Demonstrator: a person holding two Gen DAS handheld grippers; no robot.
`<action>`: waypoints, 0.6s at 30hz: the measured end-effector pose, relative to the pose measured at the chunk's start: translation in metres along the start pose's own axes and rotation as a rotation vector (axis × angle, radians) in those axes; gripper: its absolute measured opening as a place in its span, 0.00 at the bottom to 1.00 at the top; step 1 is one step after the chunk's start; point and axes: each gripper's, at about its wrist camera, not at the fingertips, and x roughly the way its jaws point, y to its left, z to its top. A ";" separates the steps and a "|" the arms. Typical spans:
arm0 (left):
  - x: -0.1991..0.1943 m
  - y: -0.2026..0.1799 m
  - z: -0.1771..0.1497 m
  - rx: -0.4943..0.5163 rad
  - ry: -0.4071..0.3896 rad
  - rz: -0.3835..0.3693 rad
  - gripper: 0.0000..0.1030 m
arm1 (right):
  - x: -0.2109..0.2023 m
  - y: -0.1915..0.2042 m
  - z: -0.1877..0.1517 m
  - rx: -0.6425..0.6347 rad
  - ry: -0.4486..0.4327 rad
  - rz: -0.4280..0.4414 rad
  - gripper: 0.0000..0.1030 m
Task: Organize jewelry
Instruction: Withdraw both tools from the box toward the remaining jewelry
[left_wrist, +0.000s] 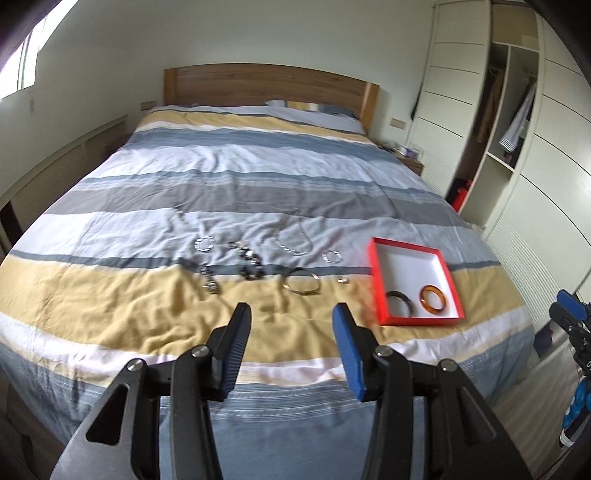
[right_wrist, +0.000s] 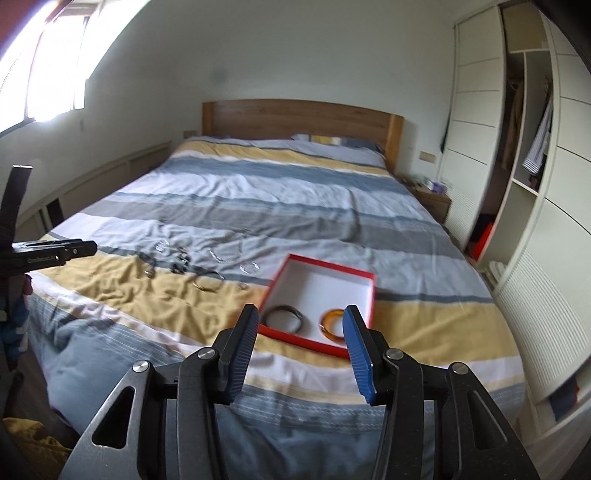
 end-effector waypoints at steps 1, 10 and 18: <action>-0.001 0.004 0.000 -0.004 -0.003 0.005 0.42 | 0.001 0.005 0.002 -0.005 -0.005 0.011 0.43; 0.016 0.053 -0.015 -0.067 0.022 0.057 0.42 | 0.023 0.035 0.010 -0.018 0.001 0.083 0.39; 0.040 0.114 -0.037 -0.161 0.070 0.132 0.42 | 0.072 0.050 0.009 -0.012 0.065 0.120 0.34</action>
